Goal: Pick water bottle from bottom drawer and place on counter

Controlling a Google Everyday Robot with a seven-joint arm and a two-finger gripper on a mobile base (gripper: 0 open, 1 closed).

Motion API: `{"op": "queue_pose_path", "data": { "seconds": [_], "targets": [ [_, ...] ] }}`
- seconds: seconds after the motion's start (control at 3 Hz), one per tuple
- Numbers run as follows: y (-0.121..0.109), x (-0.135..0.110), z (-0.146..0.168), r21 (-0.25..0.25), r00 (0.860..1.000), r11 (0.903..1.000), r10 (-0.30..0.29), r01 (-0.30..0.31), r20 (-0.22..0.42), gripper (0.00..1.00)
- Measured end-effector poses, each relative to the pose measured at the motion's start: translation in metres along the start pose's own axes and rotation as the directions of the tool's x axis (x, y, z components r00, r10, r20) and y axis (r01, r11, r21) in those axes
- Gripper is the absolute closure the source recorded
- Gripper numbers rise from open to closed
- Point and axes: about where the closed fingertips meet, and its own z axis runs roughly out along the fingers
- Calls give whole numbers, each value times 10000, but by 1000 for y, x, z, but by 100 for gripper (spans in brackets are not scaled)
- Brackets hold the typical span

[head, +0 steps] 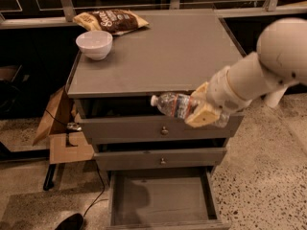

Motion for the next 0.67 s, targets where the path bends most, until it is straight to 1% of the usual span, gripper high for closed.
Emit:
{"op": "queue_pose_path", "data": {
  "seconds": [0.33,0.67],
  "targets": [
    [-44,-30,-19,310,10000,9995,-22,24,-82,100],
    [-89,-61,-15,623,9986,9968,-517,510,94,100]
  ]
}}
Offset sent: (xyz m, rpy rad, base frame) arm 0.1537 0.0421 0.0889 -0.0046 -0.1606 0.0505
